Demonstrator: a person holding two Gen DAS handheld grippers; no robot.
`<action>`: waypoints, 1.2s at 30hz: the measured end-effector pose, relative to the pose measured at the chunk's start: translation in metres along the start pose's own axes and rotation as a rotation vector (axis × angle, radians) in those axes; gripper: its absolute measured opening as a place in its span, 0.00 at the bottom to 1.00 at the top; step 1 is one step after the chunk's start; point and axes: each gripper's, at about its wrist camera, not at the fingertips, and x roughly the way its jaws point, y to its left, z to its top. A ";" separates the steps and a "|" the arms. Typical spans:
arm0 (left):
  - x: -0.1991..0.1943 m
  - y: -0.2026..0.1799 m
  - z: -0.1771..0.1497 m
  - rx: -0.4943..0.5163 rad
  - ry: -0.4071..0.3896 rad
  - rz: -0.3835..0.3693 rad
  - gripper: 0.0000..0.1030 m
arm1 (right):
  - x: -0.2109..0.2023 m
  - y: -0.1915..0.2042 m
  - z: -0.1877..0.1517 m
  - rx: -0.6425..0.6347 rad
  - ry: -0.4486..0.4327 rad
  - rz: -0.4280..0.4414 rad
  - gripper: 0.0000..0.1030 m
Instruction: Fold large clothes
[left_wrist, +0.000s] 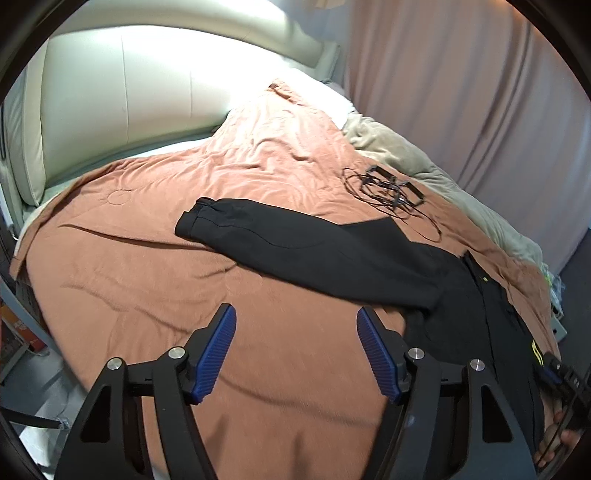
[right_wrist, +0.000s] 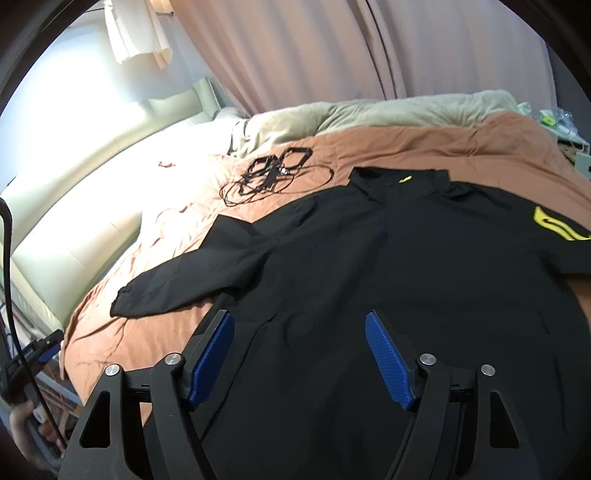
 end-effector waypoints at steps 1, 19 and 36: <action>0.007 0.003 0.004 -0.010 0.005 0.002 0.66 | 0.009 0.001 0.003 0.003 0.009 0.002 0.70; 0.163 0.058 0.055 -0.208 0.145 0.063 0.60 | 0.132 0.019 0.043 0.036 0.139 0.051 0.52; 0.206 0.071 0.074 -0.201 0.087 0.209 0.07 | 0.246 0.020 0.056 0.236 0.220 0.250 0.18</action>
